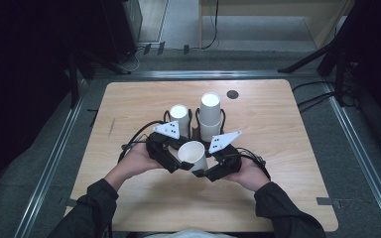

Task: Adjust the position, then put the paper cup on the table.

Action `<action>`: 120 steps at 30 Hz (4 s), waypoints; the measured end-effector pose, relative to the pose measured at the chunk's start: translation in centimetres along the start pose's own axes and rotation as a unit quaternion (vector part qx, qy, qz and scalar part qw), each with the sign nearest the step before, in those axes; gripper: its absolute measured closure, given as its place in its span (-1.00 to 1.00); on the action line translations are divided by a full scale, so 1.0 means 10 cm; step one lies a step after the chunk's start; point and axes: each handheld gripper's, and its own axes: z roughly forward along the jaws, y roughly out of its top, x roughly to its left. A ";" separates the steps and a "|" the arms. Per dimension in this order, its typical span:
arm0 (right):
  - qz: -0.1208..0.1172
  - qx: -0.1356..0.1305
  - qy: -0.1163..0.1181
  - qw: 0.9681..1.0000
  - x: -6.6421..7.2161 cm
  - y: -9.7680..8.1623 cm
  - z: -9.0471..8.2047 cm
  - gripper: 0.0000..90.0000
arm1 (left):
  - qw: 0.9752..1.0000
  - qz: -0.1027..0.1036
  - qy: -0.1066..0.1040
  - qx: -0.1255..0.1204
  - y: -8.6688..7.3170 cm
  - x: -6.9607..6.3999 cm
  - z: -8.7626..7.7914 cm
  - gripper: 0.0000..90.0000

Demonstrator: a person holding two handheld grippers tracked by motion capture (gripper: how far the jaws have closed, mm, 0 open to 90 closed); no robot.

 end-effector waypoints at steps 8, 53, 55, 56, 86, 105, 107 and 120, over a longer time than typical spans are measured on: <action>-0.003 -0.016 0.013 1.000 0.00 0.07 0.00 -0.29 | 0.998 -0.012 0.006 -0.064 -0.06 -0.08 -0.07 -0.71; 0.002 -0.028 0.036 0.999 0.00 0.18 0.07 -0.47 | 0.994 -0.030 -0.001 -0.103 -0.17 -0.10 -0.17 -0.51; 0.006 -0.029 0.036 0.999 -0.01 0.18 0.07 -0.52 | 0.994 -0.028 -0.001 -0.105 -0.17 -0.10 -0.18 -0.51; 0.006 -0.029 0.036 0.999 -0.01 0.18 0.06 -0.52 | 0.994 -0.028 -0.001 -0.107 -0.17 -0.10 -0.19 -0.51; 0.002 0.001 -0.005 1.000 -0.01 0.06 -0.06 -0.52 | 0.993 -0.041 0.042 -0.102 -0.31 0.03 -0.52 -0.51; -0.019 -0.009 -0.048 0.999 -0.05 -0.03 -0.34 -0.52 | 0.991 -0.062 0.064 -0.096 -0.46 0.11 -0.71 -0.51; -0.018 -0.004 -0.053 0.998 -0.06 -0.04 -0.35 -0.52 | 0.991 -0.066 0.070 -0.097 -0.49 0.12 -0.75 -0.51; -0.020 0.008 -0.052 0.998 -0.11 -0.09 -0.40 -0.52 | 0.984 -0.103 0.116 -0.091 -0.75 0.25 -0.97 -0.51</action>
